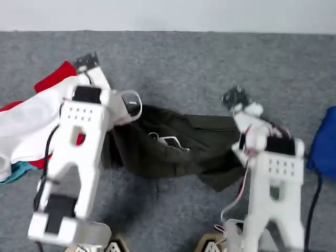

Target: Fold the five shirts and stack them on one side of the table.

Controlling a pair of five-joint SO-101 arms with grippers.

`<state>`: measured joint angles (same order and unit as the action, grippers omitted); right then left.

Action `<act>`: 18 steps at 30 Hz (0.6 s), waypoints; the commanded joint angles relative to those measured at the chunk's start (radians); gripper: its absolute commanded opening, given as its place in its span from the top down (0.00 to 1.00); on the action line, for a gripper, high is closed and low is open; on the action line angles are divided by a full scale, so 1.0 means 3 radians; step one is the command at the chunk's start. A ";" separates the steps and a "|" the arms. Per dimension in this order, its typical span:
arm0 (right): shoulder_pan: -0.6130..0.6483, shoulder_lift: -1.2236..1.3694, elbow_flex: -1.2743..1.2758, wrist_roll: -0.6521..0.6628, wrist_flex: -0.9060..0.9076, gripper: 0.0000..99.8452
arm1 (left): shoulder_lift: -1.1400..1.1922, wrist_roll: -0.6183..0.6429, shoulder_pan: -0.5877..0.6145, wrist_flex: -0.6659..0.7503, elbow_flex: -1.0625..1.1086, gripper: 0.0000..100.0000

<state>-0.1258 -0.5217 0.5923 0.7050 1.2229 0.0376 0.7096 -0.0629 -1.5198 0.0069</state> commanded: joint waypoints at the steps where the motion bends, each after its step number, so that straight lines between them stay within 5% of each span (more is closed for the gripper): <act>1: 0.0018 0.0867 -0.0885 -0.0159 -0.0095 0.99 | 0.0690 0.0159 0.0066 0.0072 -0.0760 0.99; 7: 0.0013 0.2284 -0.2240 -0.0276 0.0176 0.93 | 0.1826 0.0384 0.0056 -0.0276 -0.2007 0.97; 12: 0.0033 0.3097 -0.3401 -0.0251 0.0949 0.70 | 0.2562 0.0593 0.0041 -0.0798 -0.3133 0.72; 15: 0.0038 0.3388 -0.3964 -0.0271 0.1266 0.67 | 0.2624 0.0777 0.0199 -0.0793 -0.3393 0.58; 18: 0.0038 0.3557 -0.4363 -0.0276 0.1496 0.67 | 0.2624 0.0793 0.0251 -0.0793 -0.3399 0.57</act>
<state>-0.1212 0.5294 -0.5631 0.6299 1.5942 0.8324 0.9168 0.0015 -1.7269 -0.9674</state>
